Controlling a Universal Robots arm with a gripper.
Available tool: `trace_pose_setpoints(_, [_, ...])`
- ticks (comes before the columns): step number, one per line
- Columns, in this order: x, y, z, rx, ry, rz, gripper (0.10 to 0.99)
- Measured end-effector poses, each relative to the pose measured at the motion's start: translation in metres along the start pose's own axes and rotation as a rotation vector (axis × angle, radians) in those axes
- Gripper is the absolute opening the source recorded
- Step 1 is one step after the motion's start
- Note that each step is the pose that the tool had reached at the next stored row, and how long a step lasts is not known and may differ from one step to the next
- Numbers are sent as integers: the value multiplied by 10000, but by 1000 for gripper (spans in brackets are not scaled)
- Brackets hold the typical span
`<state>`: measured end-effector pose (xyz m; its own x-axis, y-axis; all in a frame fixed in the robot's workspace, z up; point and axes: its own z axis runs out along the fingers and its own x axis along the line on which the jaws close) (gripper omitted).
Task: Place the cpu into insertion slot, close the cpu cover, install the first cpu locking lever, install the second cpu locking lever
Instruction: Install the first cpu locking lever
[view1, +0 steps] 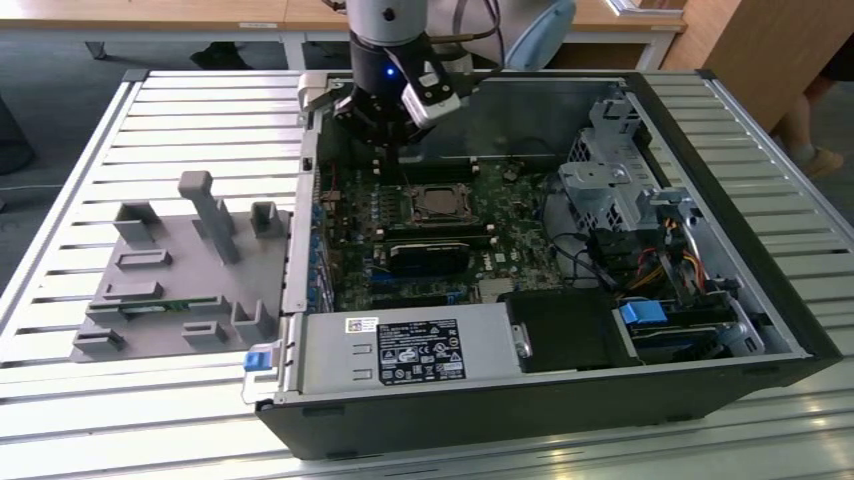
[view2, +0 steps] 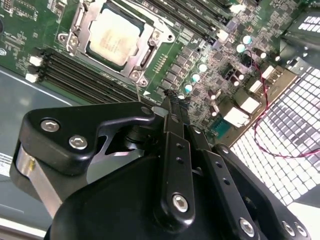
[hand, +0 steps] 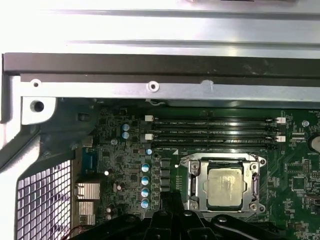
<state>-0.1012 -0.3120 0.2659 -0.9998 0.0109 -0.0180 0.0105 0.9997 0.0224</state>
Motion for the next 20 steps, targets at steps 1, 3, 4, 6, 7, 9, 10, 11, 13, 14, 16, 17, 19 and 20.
trace_pose_setpoints(1, [7,8,2,0,0,0,114])
trace_pose_setpoints(3, [18,31,10,-1,-1,-1,114])
trace_pose_setpoints(4, [24,44,16,0,0,-3,114])
trace_pose_setpoints(6, [37,66,31,-1,-3,-4,114])
trace_pose_setpoints(7, [42,75,39,-1,-4,-5,114])
trace_pose_setpoints(9, [43,108,52,-2,-5,-5,114])
trace_pose_setpoints(10, [44,124,58,0,-5,-4,114])
trace_pose_setpoints(11, [44,137,64,-2,-6,-3,114])
trace_pose_setpoints(13, [44,156,75,-1,-5,-4,114])
trace_pose_setpoints(14, [45,164,82,-1,-6,-4,114])
trace_pose_setpoints(16, [45,180,96,-1,-7,-4,114])
trace_pose_setpoints(17, [45,187,101,-1,-7,-5,114])
trace_pose_setpoints(19, [45,198,108,-1,-6,-5,114])
trace_pose_setpoints(20, [45,203,111,-1,-6,-5,114])
